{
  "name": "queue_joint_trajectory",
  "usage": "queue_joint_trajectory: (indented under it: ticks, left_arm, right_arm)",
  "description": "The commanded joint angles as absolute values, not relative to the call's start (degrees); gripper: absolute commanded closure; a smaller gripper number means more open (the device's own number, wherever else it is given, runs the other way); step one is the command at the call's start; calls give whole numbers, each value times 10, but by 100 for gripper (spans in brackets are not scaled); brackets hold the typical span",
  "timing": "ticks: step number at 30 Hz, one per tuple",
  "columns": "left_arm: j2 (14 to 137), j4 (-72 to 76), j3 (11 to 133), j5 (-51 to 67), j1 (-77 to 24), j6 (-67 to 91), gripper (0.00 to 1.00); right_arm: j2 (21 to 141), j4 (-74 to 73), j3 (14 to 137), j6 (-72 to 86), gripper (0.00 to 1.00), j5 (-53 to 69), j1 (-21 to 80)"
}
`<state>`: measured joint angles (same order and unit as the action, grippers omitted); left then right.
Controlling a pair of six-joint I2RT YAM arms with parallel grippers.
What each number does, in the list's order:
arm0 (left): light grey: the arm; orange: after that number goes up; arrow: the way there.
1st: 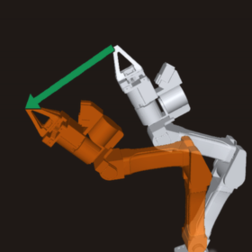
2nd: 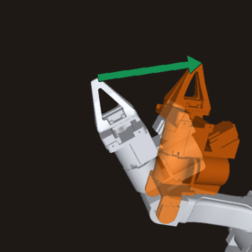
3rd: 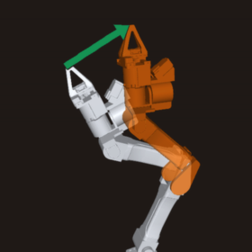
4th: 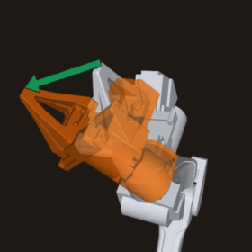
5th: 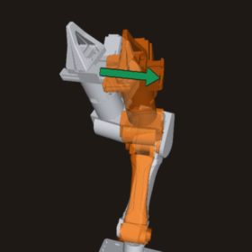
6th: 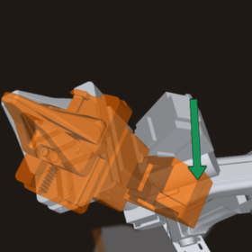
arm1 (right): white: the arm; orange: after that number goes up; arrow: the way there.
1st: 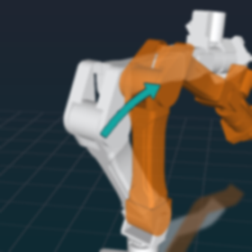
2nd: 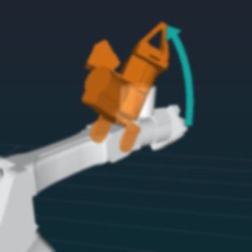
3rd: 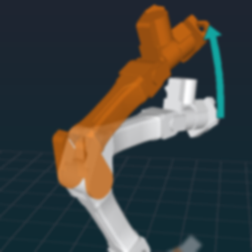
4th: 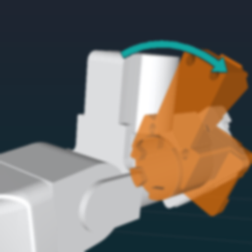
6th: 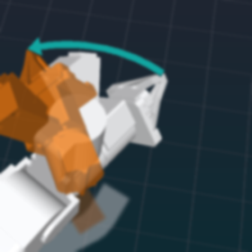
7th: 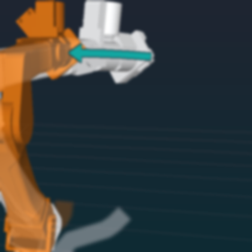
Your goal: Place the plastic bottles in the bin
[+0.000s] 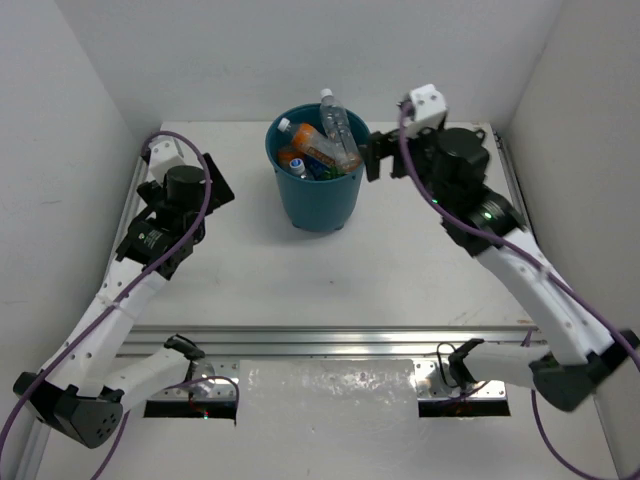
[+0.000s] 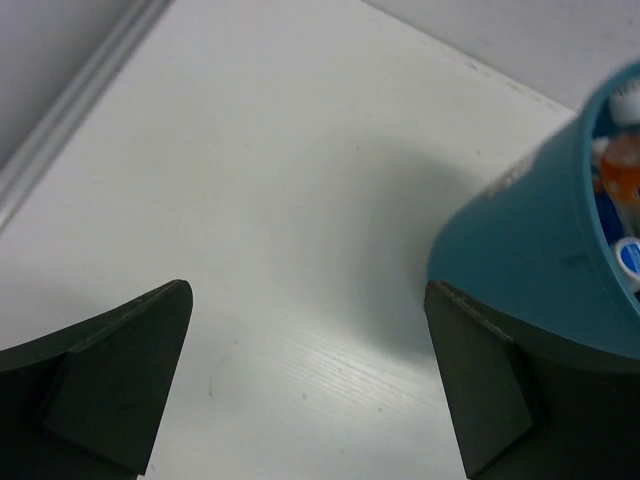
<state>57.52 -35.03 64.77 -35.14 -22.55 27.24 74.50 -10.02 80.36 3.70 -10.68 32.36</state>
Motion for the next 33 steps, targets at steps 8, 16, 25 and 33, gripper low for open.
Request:
queue_joint_trajectory:
  ticks: [8,16,25,33]
  left_arm:
    - [489,-326,619,-452,-200,228,0]
    - [360,-330,518,-468,-200,239,0]
    - [282,-311,444,-451,-200,246,0]
    - [300,-310,442,-439,-200,250,0]
  right_arm:
    - [453,-455,708,145,1,-240,323]
    - [345,-511,651,149,1,-278,323]
    - [326,-483,545,182,1,-289,323]
    - [311,-470,541,185,1,-288,323]
